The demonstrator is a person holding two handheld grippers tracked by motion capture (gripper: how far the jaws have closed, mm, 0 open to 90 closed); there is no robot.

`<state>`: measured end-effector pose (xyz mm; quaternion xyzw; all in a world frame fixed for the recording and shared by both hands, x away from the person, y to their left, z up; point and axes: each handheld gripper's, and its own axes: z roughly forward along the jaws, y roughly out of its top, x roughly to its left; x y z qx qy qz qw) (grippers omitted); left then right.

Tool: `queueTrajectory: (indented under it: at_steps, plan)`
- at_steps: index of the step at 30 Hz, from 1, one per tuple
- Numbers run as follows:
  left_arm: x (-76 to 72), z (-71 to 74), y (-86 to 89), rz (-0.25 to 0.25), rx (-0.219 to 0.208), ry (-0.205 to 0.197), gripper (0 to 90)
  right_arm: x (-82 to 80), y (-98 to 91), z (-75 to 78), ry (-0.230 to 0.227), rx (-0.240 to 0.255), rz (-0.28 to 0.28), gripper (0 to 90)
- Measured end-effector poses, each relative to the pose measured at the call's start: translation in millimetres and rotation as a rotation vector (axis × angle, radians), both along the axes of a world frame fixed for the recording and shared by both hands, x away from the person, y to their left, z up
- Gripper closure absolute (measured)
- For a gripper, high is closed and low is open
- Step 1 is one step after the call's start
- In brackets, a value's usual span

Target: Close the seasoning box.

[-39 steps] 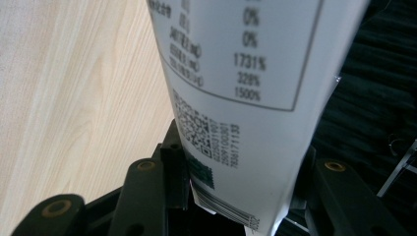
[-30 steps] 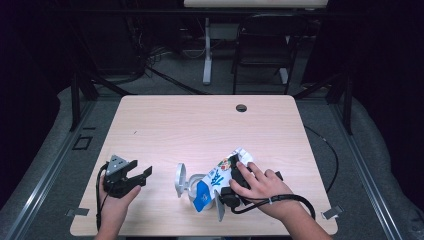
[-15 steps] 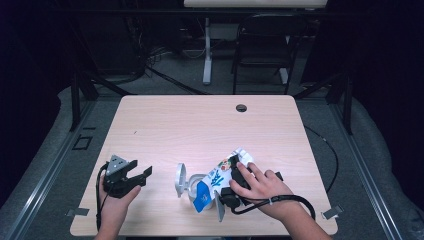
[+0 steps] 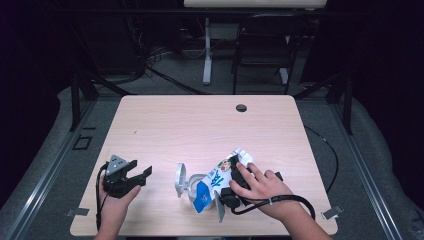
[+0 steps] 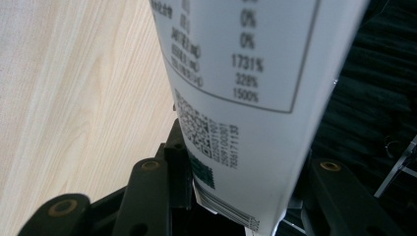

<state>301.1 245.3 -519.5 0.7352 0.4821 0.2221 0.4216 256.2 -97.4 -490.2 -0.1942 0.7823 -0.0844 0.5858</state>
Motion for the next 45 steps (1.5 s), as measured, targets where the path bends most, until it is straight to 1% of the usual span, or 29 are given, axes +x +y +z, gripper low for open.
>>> queueTrajectory:
  at_steps: [5,13,27,38,40,45]
  plan:
    - [0.0,0.0,-0.1,-0.001,0.000,0.000,37.3,0.1,0.2,-0.1,0.000,0.001,0.000,59.5]
    - [0.0,0.6,0.3,-0.003,0.002,-0.001,37.3,-0.4,1.5,0.7,-0.007,-0.013,-0.001,60.4]
    - [0.0,0.8,0.7,-0.001,0.000,0.001,37.3,-0.6,1.7,1.0,-0.003,-0.007,0.005,62.4]
    - [-0.2,0.6,1.0,0.002,-0.005,-0.001,37.4,-1.0,1.6,2.6,-0.004,-0.009,0.005,66.2]
    - [-0.3,0.6,0.9,0.002,-0.004,0.000,37.3,-0.7,1.0,3.3,0.001,-0.001,0.006,67.1]
    - [-0.2,0.5,1.0,0.003,-0.006,-0.001,37.5,-0.9,0.8,3.5,0.001,-0.001,0.006,68.5]
